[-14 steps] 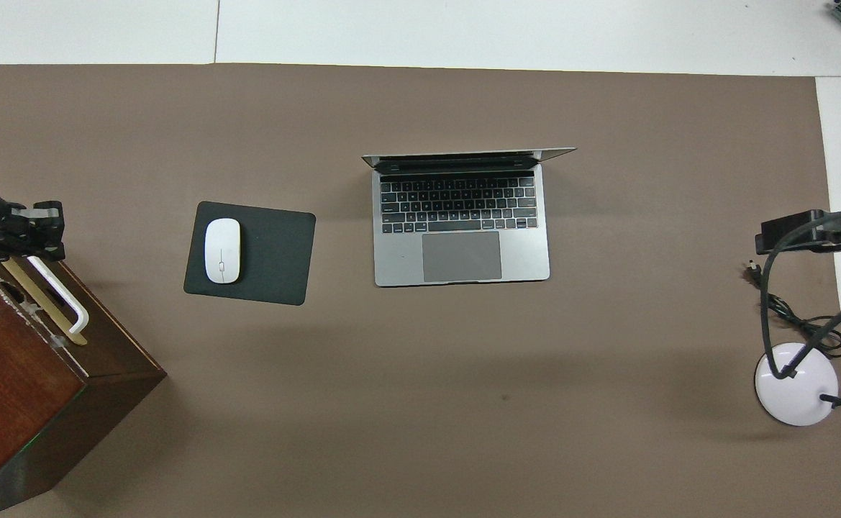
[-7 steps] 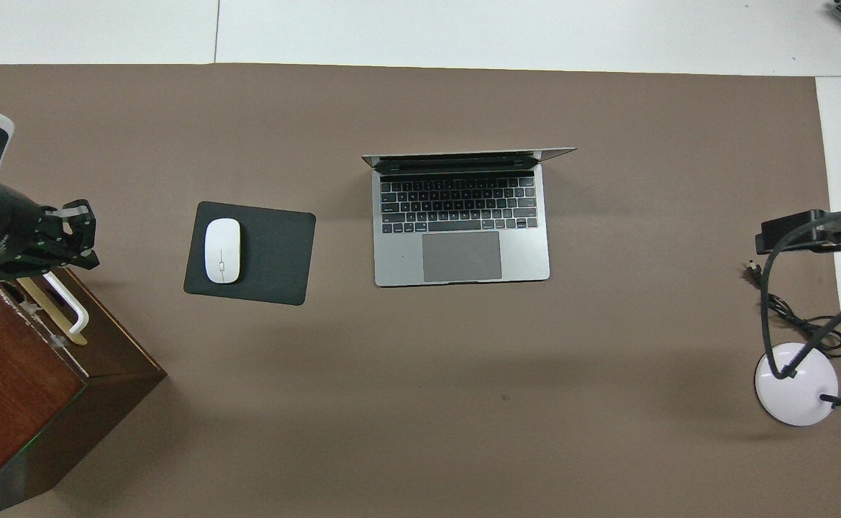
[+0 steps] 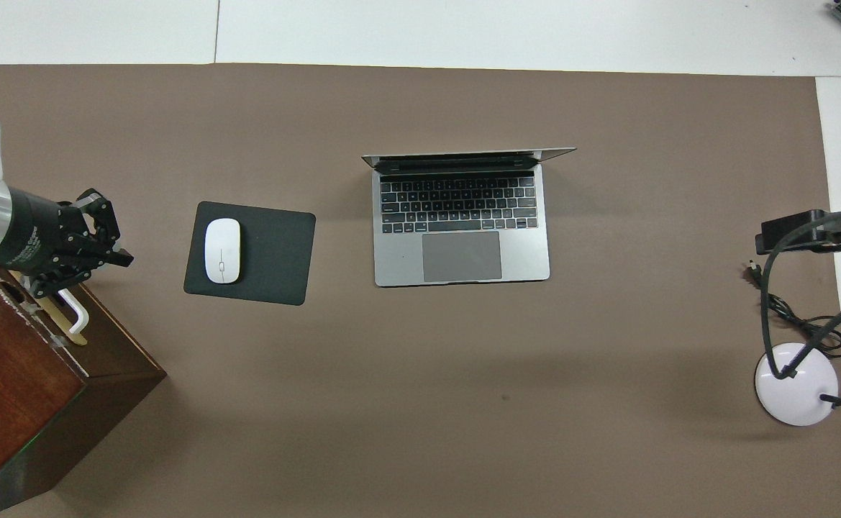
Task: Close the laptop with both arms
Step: 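Move the left gripper over the mouse pad toward the laptop's front edge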
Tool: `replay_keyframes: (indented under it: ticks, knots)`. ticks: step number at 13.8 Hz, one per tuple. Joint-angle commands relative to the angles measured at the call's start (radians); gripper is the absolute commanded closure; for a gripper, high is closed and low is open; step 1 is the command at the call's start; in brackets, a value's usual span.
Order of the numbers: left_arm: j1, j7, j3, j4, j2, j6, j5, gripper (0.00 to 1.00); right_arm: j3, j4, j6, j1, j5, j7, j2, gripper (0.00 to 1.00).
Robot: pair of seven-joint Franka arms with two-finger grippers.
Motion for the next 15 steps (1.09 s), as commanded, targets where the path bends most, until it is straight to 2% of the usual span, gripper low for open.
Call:
replay_keyframes:
  ticks: [1, 3, 6, 8, 10, 13, 15]
  knots:
    - [-0.01, -0.125, 0.007, -0.183, -0.094, 0.169, -0.078, 1.0, 0.005, -0.022, 0.009, -0.017, 0.03, -0.013, -0.02, 0.0]
    - [-0.009, -0.192, 0.007, -0.235, -0.111, 0.254, -0.149, 1.0, 0.005, -0.022, 0.009, -0.013, 0.029, -0.01, -0.021, 0.0]
    - [-0.013, -0.41, 0.006, -0.271, -0.113, 0.361, -0.201, 1.0, 0.007, -0.024, 0.01, -0.008, 0.029, -0.007, -0.031, 0.0]
    - [-0.042, -0.51, 0.006, -0.345, -0.142, 0.439, -0.233, 1.0, 0.007, -0.024, 0.009, -0.008, 0.029, -0.011, -0.037, 0.0]
    - [-0.049, -0.6, 0.004, -0.428, -0.165, 0.537, -0.331, 1.0, 0.007, -0.024, 0.01, -0.017, 0.029, -0.021, -0.038, 0.0]
    - [-0.119, -0.696, 0.004, -0.464, -0.157, 0.603, -0.387, 1.0, 0.004, -0.024, 0.009, -0.019, 0.029, -0.025, -0.043, 0.0]
    - [-0.168, -0.859, 0.004, -0.504, -0.151, 0.692, -0.462, 1.0, 0.004, -0.024, 0.01, -0.016, 0.029, -0.053, -0.043, 0.0]
